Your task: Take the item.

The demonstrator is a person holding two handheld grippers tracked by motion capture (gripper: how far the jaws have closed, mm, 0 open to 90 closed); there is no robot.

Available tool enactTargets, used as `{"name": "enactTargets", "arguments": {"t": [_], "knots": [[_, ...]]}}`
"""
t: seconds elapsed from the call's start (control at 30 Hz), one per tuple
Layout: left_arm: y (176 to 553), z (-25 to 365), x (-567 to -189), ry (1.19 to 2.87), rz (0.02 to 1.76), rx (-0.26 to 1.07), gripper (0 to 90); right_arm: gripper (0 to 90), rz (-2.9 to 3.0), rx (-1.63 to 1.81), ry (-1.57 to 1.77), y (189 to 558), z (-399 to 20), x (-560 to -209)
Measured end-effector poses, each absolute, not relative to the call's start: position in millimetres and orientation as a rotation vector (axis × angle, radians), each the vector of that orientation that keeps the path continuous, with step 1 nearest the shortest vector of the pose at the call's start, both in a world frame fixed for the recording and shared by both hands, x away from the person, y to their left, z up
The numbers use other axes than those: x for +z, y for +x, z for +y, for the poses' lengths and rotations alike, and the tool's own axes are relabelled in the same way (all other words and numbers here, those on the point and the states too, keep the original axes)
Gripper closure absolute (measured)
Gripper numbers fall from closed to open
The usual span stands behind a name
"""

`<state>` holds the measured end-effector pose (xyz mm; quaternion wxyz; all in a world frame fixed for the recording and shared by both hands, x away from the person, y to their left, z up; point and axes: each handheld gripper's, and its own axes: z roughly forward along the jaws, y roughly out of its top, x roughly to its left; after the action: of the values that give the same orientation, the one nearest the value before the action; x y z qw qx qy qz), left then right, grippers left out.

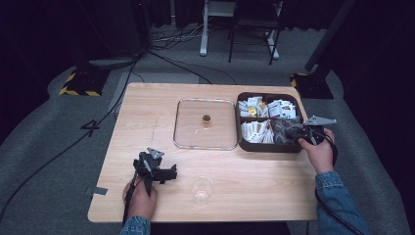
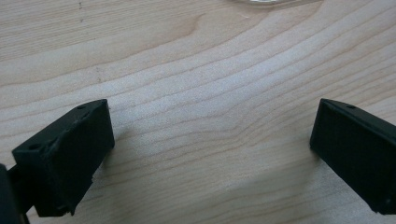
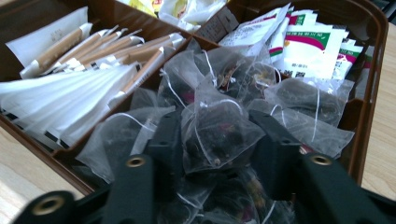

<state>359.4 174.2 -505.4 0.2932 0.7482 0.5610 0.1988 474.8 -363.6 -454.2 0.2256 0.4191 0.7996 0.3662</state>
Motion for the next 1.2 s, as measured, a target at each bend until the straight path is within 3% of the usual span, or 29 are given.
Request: {"name": "enactTargets", "arguments": {"t": [0.23,0.53,1.2], "knots": [[359,174,-505,1.992,1.495,0.53,0.0,74.3,2.195,1.011,1.127,472,-364,-454],[359,174,-505,1.992,1.495,0.53,0.0,80.1,2.17,1.052,1.135,469,-366,-449],[360,174,-505,1.994,1.494,0.529,0.0,80.5,2.131,1.312,1.102,445,-354,-408]]}}
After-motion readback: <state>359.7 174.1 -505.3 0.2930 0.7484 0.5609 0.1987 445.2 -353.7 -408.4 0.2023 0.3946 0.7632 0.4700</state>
